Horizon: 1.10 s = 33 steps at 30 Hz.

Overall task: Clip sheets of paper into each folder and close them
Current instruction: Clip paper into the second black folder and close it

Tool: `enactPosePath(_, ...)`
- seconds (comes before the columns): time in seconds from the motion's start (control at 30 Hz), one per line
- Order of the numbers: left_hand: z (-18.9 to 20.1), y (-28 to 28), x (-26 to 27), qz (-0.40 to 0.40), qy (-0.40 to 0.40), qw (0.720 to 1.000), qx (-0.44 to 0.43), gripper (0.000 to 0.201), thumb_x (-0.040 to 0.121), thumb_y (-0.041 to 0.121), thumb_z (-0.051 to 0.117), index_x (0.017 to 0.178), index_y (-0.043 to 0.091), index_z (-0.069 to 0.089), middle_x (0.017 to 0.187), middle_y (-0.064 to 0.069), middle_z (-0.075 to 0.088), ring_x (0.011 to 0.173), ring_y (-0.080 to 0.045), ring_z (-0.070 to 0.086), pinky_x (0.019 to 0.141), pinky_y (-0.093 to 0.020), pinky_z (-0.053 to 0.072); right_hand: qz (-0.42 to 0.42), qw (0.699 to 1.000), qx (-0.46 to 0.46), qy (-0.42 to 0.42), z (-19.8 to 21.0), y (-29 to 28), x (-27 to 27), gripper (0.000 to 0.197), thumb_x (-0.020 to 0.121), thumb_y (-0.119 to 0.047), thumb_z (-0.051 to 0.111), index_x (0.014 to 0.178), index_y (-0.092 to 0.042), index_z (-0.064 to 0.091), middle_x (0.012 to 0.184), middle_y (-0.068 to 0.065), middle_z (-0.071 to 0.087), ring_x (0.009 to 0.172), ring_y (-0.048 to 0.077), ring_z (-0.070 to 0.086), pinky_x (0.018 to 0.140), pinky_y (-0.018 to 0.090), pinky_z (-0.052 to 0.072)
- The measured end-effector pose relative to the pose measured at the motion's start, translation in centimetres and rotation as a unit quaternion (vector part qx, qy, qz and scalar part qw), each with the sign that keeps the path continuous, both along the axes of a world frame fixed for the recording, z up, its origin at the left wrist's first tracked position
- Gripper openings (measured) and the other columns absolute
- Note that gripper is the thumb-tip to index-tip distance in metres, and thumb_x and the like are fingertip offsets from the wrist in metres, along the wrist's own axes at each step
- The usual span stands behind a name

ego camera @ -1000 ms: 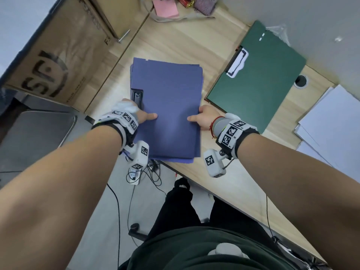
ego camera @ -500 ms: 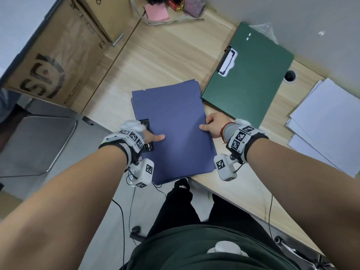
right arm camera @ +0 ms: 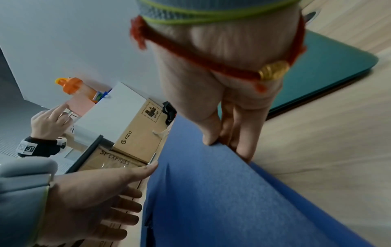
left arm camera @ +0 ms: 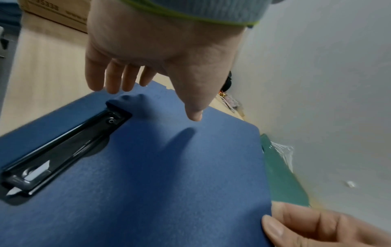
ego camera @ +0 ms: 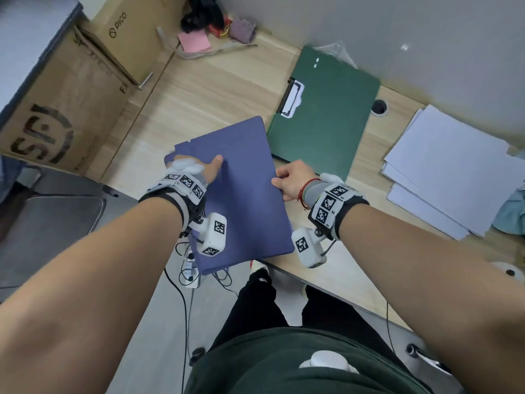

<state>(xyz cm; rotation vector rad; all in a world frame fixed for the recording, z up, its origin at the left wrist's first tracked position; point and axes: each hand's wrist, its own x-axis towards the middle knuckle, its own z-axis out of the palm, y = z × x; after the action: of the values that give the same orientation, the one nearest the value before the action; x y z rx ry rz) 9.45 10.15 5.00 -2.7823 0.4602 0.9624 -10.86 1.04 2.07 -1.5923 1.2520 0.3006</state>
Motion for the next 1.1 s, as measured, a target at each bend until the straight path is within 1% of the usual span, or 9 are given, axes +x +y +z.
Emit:
enactPosePath(0.1, 1.6, -1.8, -2.1, -0.044, -0.006, 0.999, 0.000, 0.096, 0.079, 0.082, 0.041, 0.132, 0.002, 0.052, 0.119, -0.016, 0.063, 0.110, -0.035, 0.061, 0.085, -0.040, 0.045, -0.054, 0.998, -0.024, -0.011, 0.7, -1.0, -2.0, 0.018, 0.086, -0.015, 0.058, 0.068, -0.016, 0.054, 0.067, 0.006, 0.051, 0.064, 0.021, 0.053, 0.079, 0.052, 0.058)
enactPosePath(0.2, 3.5, -3.9, -4.9, -0.064, -0.009, 0.998, -0.028, 0.095, 0.084, 0.077, 0.043, 0.141, 0.001, 0.036, 0.133, -0.018, 0.054, 0.123, -0.037, 0.053, 0.098, -0.042, 0.041, -0.150, 0.984, 0.050, -0.079, 2.0, -2.2, -4.5, 0.027, 0.093, -0.006, 0.051, 0.069, -0.017, 0.048, 0.081, 0.011, 0.053, 0.074, 0.022, 0.054, 0.080, 0.056, 0.057)
enactPosePath(0.3, 4.1, -6.4, -7.9, -0.082, -0.005, 0.993, -0.086, 0.100, 0.079, 0.078, 0.051, 0.141, 0.003, 0.031, 0.136, -0.018, 0.049, 0.124, -0.039, 0.051, 0.098, -0.045, 0.041, -0.226, 0.965, 0.061, -0.117, 3.7, -3.6, -9.1, 0.029, 0.097, -0.003, 0.046, 0.072, -0.017, 0.046, 0.089, 0.013, 0.055, 0.078, 0.023, 0.057, 0.079, 0.046, 0.059)
enactPosePath(0.43, 3.3, -9.0, -10.5, -0.115, 0.039, 0.986, -0.111, 0.085, 0.075, 0.079, 0.052, 0.125, 0.010, 0.052, 0.118, -0.012, 0.063, 0.109, -0.036, 0.062, 0.096, -0.042, 0.049, -0.292, 0.948, 0.058, -0.113, 4.5, -4.5, -15.6, 0.031, 0.099, -0.003, 0.043, 0.072, -0.018, 0.044, 0.085, 0.008, 0.061, 0.072, 0.022, 0.062, 0.072, 0.035, 0.058)
enactPosePath(0.57, 0.5, -11.0, -15.5, -0.140, 0.144, 0.971, -0.129, 0.068, 0.069, 0.062, 0.062, 0.109, 0.007, 0.062, 0.106, -0.016, 0.070, 0.097, -0.034, 0.069, 0.088, -0.045, 0.057, -0.346, 0.936, 0.028, -0.058, 4.3, -4.1, -22.6, 0.024, 0.093, -0.002, 0.046, 0.078, -0.014, 0.060, 0.089, 0.009, 0.065, 0.079, 0.025, 0.064, 0.083, 0.042, 0.057)
enactPosePath(0.7, -2.3, -11.0, -19.7, -0.142, 0.227, 0.954, -0.137, 0.052, 0.081, 0.035, 0.069, 0.116, -0.002, 0.061, 0.110, -0.020, 0.068, 0.097, -0.034, 0.070, 0.082, -0.047, 0.060, -0.331, 0.944, -0.001, 0.016, 1.1, -3.1, -27.1, 0.027, 0.078, -0.019, 0.057, 0.098, -0.006, 0.069, 0.097, 0.018, 0.070, 0.092, 0.035, 0.068, 0.091, 0.052, 0.054)
enactPosePath(0.8, -3.8, -10.9, -22.9, -0.170, 0.241, 0.949, -0.109, 0.056, 0.072, 0.040, 0.070, 0.113, 0.002, 0.064, 0.101, -0.016, 0.071, 0.091, -0.034, 0.072, 0.082, -0.046, 0.060, -0.338, 0.940, -0.010, 0.045, 0.5, -1.5, -29.2, 0.027, 0.087, -0.015, 0.061, 0.114, -0.010, 0.067, 0.108, 0.013, 0.071, 0.101, 0.033, 0.067, 0.096, 0.045, 0.052)
enactPosePath(0.97, -7.0, -10.9, -25.2, -0.199, 0.242, 0.945, -0.092, 0.058, 0.057, 0.047, 0.067, 0.104, 0.012, 0.067, 0.098, -0.009, 0.073, 0.087, -0.032, 0.071, 0.087, -0.045, 0.057, -0.360, 0.932, 0.015, 0.048, -2.1, -0.6, -32.3, 0.025, 0.074, -0.027, 0.066, 0.099, -0.024, 0.068, 0.103, 0.007, 0.073, 0.096, 0.030, 0.069, 0.094, 0.046, 0.053)
enactPosePath(1.1, -5.4, -10.8, -26.8, -0.189, 0.276, 0.938, -0.085, 0.047, 0.081, 0.029, 0.073, 0.113, -0.003, 0.063, 0.108, -0.019, 0.069, 0.097, -0.034, 0.071, 0.084, -0.044, 0.060, -0.383, 0.922, 0.038, 0.047, -2.4, -0.3, -34.0, 0.033, 0.069, -0.031, 0.068, 0.095, -0.010, 0.072, 0.097, 0.009, 0.074, 0.090, 0.029, 0.070, 0.093, 0.046, 0.054)
